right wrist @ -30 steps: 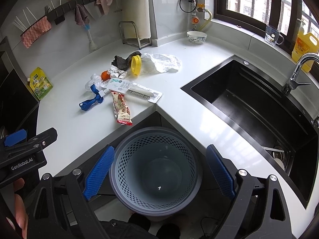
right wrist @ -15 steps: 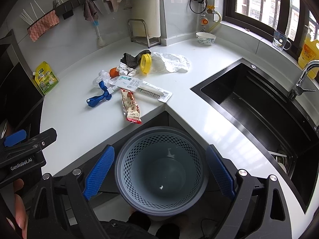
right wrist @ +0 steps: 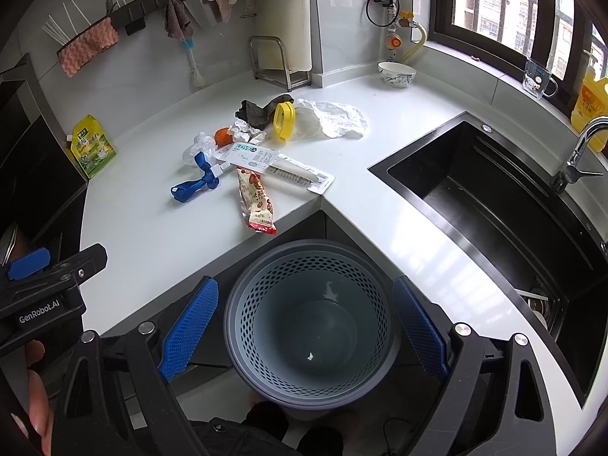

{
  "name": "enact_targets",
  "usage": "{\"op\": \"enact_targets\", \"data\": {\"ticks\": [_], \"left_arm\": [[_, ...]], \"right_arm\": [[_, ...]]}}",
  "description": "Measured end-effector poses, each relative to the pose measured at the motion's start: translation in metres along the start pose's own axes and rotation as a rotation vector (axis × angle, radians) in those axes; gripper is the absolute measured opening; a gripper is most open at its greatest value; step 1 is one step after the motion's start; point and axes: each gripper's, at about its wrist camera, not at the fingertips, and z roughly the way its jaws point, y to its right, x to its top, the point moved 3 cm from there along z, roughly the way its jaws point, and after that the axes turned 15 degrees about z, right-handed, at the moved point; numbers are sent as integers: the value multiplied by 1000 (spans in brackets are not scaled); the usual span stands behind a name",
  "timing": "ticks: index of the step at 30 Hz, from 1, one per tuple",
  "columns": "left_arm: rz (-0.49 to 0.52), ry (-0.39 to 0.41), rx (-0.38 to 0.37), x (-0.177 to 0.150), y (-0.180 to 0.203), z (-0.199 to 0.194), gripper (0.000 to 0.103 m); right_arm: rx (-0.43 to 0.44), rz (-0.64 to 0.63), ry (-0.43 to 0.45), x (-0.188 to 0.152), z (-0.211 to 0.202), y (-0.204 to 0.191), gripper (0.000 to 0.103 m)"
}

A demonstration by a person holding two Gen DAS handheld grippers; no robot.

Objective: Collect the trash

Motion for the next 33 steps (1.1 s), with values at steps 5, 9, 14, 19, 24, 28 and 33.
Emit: {"op": "enact_targets", "data": {"ticks": [5,9,14,19,24,28,33], "left_arm": [[7,1,-2,1,4,0,97],[6,2,-2,1,5,1,97],[5,2,-2,1,6,1,97],[-2,3,1,4,11,1,97],[-13,1,4,5,17,1,97],[-31,-2,13,2,18,0,97],[-80,-6,23,-6,18,2,97]], "right_arm": [[-1,3,-2,0,1,1,89],[-2,6,-2,0,2,4,89],[0,7,-3,1,2,5,89],[3,1,1,3,3,7,89],[9,-7,-1,4,3,11,89],[20,-23,-4,5,3,16,89],[38,-58,-7,6,7,29,89]]}}
